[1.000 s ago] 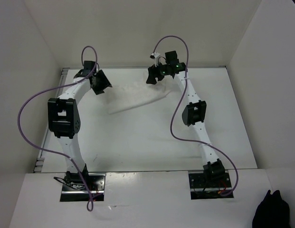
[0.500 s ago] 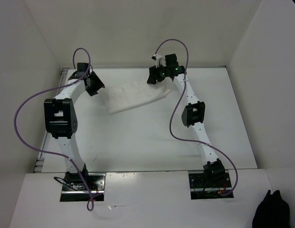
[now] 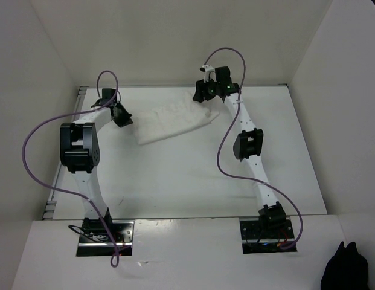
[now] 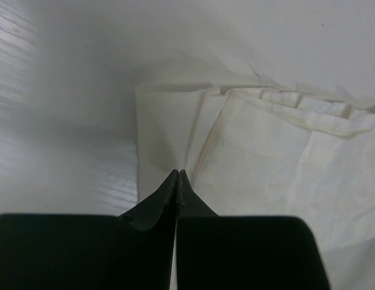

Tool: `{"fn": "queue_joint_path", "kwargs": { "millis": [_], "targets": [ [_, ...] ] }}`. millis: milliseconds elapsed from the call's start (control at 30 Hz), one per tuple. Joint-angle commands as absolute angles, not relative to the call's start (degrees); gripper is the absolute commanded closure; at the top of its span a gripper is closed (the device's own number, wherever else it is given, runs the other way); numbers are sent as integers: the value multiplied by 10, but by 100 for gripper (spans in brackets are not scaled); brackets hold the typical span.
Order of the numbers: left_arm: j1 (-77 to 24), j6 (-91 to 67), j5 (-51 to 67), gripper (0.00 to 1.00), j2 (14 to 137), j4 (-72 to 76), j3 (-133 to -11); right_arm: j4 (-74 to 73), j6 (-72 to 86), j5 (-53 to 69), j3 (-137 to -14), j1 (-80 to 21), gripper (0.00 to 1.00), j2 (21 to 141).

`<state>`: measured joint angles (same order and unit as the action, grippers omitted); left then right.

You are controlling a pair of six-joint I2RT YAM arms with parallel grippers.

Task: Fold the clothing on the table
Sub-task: Fold the skirt

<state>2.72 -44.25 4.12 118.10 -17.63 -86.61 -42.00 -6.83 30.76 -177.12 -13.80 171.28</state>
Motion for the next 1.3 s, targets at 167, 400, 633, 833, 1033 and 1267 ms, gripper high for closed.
{"fn": "queue_joint_path", "kwargs": {
  "millis": [167,400,633,833,1033,1267],
  "targets": [
    [26,-456,105,100,1222,-111,-859,-406,-71,330,-1797,-139,37,1732],
    [21,-462,105,100,1249,-99,-853,-411,-87,350,-1797,-139,50,1738],
    [21,-474,73,100,1254,-112,-853,-436,-82,357,-1797,-134,97,1724],
    [21,-491,49,100,1254,-125,-847,-436,-67,402,-1797,-118,100,1681],
    [21,-503,32,100,1254,-142,-847,-436,-51,441,-1797,-118,100,1639],
    [21,-508,14,100,1254,-154,-847,-441,-40,453,-1797,-113,100,1609]
  ]
}}
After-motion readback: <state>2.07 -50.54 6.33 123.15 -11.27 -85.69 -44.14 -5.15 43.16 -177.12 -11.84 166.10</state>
